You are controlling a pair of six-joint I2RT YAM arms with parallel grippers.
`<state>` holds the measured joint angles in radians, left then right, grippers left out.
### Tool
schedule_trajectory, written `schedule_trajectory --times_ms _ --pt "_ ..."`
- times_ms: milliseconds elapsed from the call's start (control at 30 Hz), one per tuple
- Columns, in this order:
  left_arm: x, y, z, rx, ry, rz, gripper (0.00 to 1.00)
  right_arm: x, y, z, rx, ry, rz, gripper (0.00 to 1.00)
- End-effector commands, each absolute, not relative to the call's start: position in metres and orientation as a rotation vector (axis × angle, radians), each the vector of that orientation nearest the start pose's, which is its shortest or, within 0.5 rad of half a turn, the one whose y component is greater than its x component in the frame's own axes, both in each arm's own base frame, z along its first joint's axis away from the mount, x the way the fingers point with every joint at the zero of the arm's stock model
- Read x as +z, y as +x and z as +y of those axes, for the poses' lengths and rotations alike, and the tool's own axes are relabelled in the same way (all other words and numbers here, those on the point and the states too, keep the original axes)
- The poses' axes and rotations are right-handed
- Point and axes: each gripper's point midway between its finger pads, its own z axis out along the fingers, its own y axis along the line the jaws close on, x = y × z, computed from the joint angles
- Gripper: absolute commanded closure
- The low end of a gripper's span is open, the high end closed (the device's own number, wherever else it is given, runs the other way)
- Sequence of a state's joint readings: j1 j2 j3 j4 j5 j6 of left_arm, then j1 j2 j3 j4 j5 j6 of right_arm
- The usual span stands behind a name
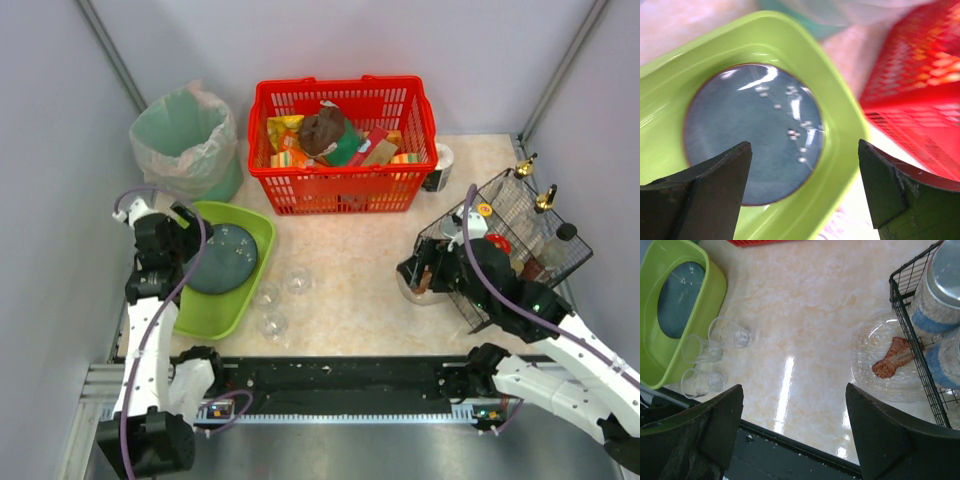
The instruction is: Clear the kitchen counter
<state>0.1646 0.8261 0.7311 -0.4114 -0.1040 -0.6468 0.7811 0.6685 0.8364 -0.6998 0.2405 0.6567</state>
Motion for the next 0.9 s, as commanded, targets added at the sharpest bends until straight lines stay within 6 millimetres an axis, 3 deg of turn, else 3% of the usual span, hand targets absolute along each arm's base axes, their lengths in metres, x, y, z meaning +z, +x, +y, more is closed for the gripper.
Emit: schedule_trajectory --times_ms 0,100,233,500,700,867 --pt "0.246 0.303 -0.026 -0.516 -0.48 1.955 0.1 0.263 0.194 0.149 0.58 0.014 2.036 0.19" --pt "0.267 0.303 -0.069 -0.689 -0.342 1.943 0.12 0.271 0.196 0.147 0.574 0.018 2.015 0.19" --pt "0.27 0.299 -0.121 -0.793 -0.21 1.985 0.15 0.278 0.196 0.145 0.572 0.016 2.002 0.19" --pt "0.238 0.285 -0.211 -0.914 -0.053 2.114 0.21 0.303 0.186 0.129 0.597 0.057 1.927 0.18" --pt "0.211 0.271 -0.279 -0.977 -0.055 2.191 0.23 0.323 0.179 0.119 0.63 0.085 1.865 0.18" --pt "0.186 0.269 -0.337 -1.013 -0.075 2.246 0.23 0.327 0.174 0.113 0.644 0.112 1.84 0.19"
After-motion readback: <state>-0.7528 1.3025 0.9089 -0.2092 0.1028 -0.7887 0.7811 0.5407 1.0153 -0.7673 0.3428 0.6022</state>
